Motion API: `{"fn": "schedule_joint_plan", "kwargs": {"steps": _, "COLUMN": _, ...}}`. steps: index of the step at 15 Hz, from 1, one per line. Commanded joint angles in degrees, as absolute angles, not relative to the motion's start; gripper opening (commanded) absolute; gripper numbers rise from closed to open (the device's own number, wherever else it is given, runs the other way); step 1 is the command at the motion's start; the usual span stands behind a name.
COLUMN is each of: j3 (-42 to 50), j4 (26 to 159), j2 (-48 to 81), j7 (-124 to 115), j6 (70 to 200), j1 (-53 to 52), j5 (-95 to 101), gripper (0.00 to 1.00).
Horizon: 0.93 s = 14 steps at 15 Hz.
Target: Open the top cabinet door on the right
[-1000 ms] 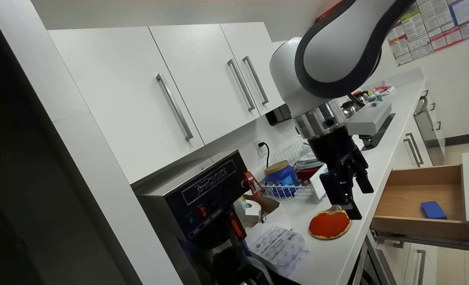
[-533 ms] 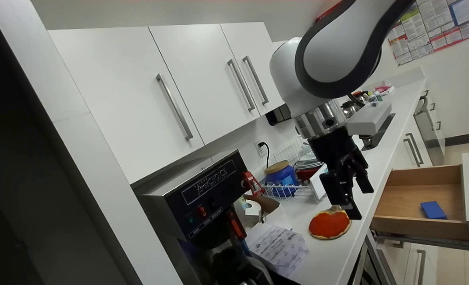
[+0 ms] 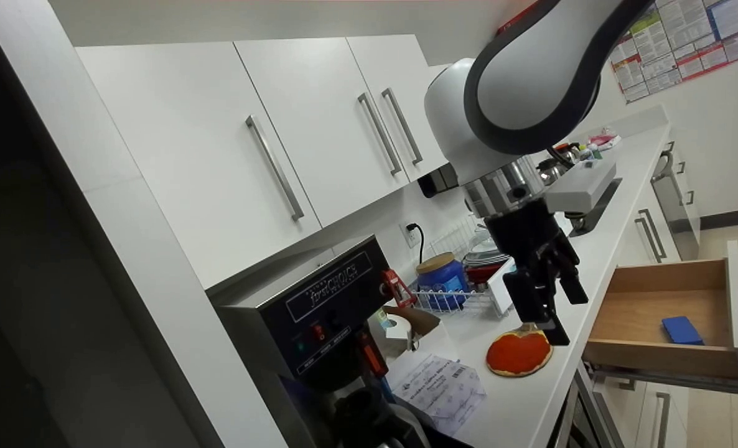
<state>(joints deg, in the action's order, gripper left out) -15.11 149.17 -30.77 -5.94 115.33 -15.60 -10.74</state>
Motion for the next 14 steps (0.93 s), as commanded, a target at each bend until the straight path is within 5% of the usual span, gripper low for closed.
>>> {"fn": "schedule_joint_plan", "kwargs": {"steps": 1, "j3": -14.82, "j4": 149.04, "j2": -30.74, "j7": -6.08, "j6": 115.15, "j1": -15.89, "j5": -10.56, "gripper": 1.00}}
{"fn": "schedule_joint_plan", "kwargs": {"steps": 14, "j3": -13.00, "j4": 146.57, "j2": -36.57, "j7": -7.88, "j6": 119.87, "j1": -12.70, "j5": -7.38, "gripper": 1.00}}
